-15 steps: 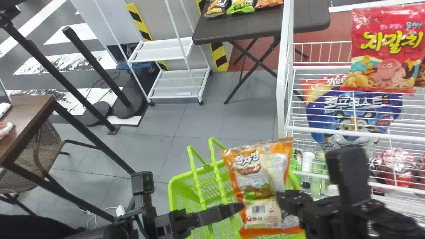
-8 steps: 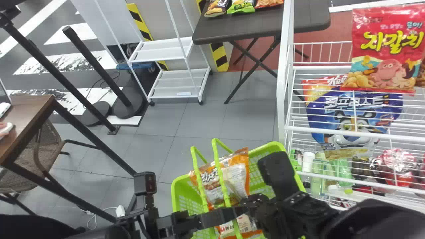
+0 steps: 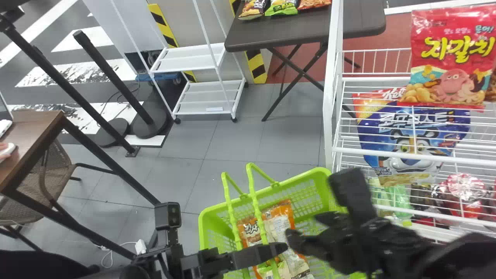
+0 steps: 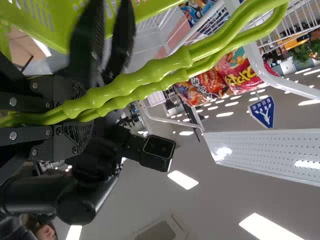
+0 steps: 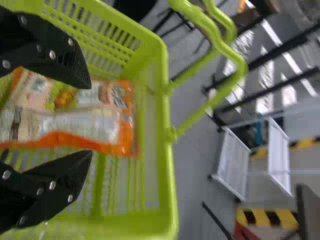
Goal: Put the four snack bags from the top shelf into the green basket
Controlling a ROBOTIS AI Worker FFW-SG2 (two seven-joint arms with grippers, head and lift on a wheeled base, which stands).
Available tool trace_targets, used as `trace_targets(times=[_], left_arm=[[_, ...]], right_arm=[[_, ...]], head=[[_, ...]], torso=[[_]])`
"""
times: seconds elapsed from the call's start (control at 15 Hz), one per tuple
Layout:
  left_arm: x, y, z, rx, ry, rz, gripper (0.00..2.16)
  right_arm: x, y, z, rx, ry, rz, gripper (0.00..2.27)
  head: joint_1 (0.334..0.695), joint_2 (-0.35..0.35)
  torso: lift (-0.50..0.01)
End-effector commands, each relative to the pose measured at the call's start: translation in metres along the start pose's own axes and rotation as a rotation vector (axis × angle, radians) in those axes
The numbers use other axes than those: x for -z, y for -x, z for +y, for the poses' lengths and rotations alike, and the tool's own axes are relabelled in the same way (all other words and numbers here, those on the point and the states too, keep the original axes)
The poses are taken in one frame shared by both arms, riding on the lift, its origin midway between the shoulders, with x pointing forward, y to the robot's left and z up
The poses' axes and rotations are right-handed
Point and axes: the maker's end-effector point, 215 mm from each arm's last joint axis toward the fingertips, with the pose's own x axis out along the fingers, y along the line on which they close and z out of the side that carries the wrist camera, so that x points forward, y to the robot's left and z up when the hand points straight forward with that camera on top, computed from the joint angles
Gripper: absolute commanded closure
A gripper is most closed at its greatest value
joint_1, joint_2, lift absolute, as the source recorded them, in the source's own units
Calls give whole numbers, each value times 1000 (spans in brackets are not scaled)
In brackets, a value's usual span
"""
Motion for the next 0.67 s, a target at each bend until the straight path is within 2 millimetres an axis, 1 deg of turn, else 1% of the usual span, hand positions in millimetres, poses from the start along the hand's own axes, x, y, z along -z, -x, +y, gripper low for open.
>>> trace_targets(times=[0.0, 0.07, 0.13, 0.2, 0.27, 0.33, 0.4, 0.47, 0.53, 0.6], left_arm=[[1, 4, -2, 3, 3, -6, 2148], [1, 4, -2, 3, 4, -6, 2148], [2, 4, -2, 4, 4, -4, 2148], [3, 2, -2, 7, 5, -1, 2148], [4, 0, -3, 12, 4, 1, 2148], [4, -1, -3, 14, 5, 1, 2148], [4, -1, -3, 14, 5, 1, 2148], [4, -1, -2, 12, 1, 1, 2148], [4, -1, -1, 12, 3, -1, 2148], [4, -2, -2, 13, 2, -2, 2148]], right_arm=[[-27, 66, -78, 160, -60, -113, 36], [-36, 87, -111, 225, -80, -145, 39], [-43, 105, -146, 291, -95, -175, 46], [-63, 122, -177, 357, -95, -236, 49], [-80, 132, -204, 409, -88, -291, 53], [-96, 135, -225, 441, -81, -330, 56], [-113, 135, -250, 472, -74, -377, 70], [-126, 134, -270, 512, -72, -414, 73], [-143, 130, -288, 546, -54, -450, 76], [-155, 117, -296, 546, -45, -467, 76]], head=[[695, 350], [695, 350], [695, 350], [695, 291], [695, 234], [695, 172], [695, 75], [695, 47], [695, 22], [695, -2]], torso=[[0], [0], [0], [0], [0], [0], [0], [0], [0], [0]])
